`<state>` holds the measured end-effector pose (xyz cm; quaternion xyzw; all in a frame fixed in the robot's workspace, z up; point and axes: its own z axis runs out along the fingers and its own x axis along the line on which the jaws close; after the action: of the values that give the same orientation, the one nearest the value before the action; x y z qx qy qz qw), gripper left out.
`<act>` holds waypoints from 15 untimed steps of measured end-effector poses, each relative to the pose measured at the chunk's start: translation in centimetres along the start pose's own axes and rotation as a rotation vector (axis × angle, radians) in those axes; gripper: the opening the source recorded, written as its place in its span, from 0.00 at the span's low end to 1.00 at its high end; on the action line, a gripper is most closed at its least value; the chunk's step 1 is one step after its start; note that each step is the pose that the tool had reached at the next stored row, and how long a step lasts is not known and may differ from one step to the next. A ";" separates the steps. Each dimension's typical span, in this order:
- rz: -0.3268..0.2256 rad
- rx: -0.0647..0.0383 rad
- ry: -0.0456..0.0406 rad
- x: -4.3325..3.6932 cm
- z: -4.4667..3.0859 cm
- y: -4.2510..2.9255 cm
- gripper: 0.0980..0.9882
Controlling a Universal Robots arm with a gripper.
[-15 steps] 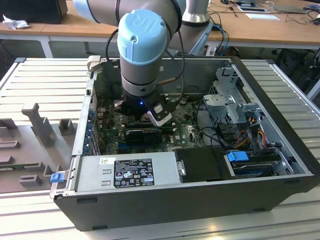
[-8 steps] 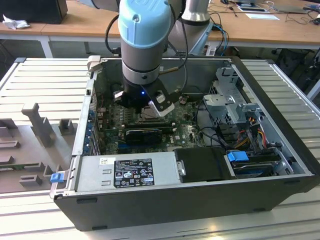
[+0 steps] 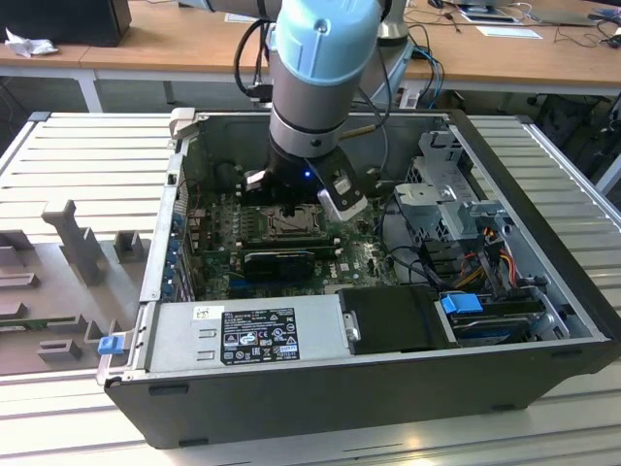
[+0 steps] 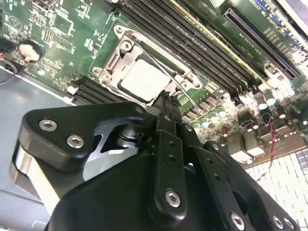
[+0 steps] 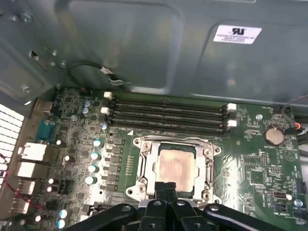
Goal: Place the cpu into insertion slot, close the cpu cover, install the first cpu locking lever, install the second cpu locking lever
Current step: 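Install the second cpu locking lever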
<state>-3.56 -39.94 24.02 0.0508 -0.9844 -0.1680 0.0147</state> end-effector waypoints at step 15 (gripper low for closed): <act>0.003 -0.006 0.0023 1.76 1.04 -2.53 0.01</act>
<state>-5.12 -42.15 22.23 0.0495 -0.9839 -0.1707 0.0162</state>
